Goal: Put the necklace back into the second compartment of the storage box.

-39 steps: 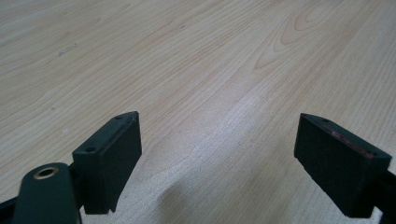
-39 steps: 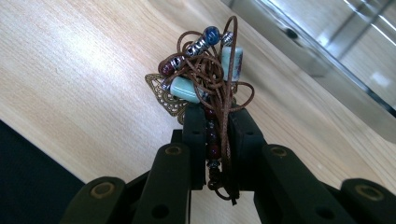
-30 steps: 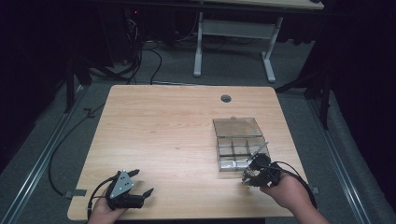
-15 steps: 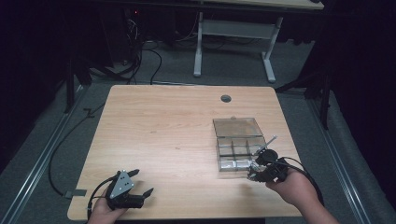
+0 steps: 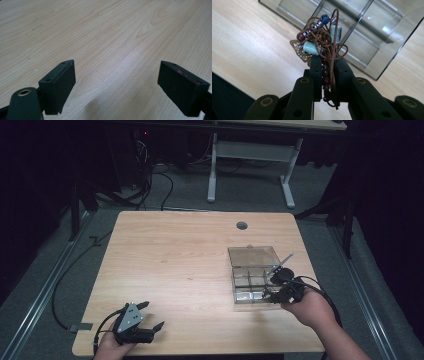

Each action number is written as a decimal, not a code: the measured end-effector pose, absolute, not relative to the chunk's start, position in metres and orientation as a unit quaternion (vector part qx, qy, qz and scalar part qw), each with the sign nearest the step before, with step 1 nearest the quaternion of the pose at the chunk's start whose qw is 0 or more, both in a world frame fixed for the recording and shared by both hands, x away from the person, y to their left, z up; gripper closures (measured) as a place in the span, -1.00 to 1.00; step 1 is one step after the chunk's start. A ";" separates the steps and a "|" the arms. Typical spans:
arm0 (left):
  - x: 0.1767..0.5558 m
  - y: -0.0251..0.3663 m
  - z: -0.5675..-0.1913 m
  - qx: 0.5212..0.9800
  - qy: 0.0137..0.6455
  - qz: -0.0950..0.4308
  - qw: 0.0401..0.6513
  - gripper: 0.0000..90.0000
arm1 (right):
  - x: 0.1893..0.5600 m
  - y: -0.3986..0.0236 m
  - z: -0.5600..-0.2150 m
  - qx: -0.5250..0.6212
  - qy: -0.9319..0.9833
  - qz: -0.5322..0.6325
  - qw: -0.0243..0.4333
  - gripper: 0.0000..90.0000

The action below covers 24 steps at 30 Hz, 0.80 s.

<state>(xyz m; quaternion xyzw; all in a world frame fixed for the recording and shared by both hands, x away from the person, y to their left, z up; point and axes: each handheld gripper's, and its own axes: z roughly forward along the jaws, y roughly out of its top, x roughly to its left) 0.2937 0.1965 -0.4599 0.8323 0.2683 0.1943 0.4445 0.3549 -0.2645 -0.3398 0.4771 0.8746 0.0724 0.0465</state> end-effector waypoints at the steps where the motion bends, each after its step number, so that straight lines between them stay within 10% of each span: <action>1: 0.294 0.197 -0.460 0.832 0.268 0.194 0.445 -0.66 | 0.357 -0.263 -0.340 0.482 0.872 0.072 0.045 0.77; 24: 0.294 0.196 -0.460 0.834 0.265 0.192 0.445 -0.66 | 0.415 -0.259 -0.347 0.498 0.863 0.068 0.052 0.77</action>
